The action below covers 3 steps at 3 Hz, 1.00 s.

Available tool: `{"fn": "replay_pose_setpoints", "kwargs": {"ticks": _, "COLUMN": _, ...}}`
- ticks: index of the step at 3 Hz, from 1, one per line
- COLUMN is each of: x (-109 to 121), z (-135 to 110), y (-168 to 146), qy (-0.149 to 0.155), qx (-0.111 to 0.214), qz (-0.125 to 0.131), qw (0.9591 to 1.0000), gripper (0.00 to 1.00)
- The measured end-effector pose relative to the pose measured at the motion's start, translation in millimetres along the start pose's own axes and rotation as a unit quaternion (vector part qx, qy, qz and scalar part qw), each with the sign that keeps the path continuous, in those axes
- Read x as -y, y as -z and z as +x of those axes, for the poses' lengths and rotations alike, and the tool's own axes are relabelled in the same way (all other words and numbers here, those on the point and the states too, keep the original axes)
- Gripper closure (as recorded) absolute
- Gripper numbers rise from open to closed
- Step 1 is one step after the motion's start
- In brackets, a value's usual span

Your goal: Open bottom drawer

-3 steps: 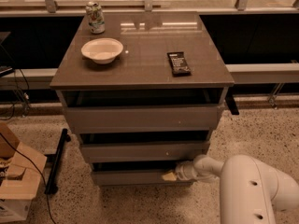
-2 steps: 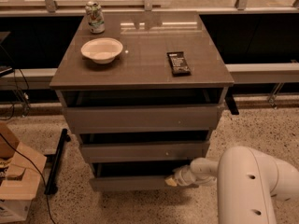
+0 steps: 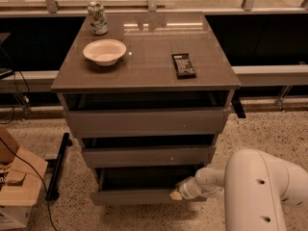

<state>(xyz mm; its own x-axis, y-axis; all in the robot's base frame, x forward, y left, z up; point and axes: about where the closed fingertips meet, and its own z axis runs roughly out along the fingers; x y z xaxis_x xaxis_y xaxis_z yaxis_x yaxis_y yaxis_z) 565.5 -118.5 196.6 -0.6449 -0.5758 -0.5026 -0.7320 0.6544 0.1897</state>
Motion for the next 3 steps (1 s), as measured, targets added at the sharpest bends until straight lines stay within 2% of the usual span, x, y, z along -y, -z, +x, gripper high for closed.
{"fn": "replay_pose_setpoints", "kwargs": {"ticks": 1, "x": -1.8, "z": -0.8, "y": -1.4, "qy": 0.005, "qx": -0.002, "qz": -0.002, "qw": 1.0000, "gripper": 0.17}}
{"fn": "replay_pose_setpoints", "kwargs": {"ticks": 2, "x": -1.8, "z": -0.9, "y": -1.3, "qy": 0.005, "qx": -0.002, "qz": -0.002, "qw": 1.0000, "gripper": 0.00}}
{"fn": "replay_pose_setpoints", "kwargs": {"ticks": 3, "x": -1.8, "z": -0.7, "y": -1.4, "qy": 0.005, "qx": -0.002, "qz": -0.002, "qw": 1.0000, "gripper": 0.00}}
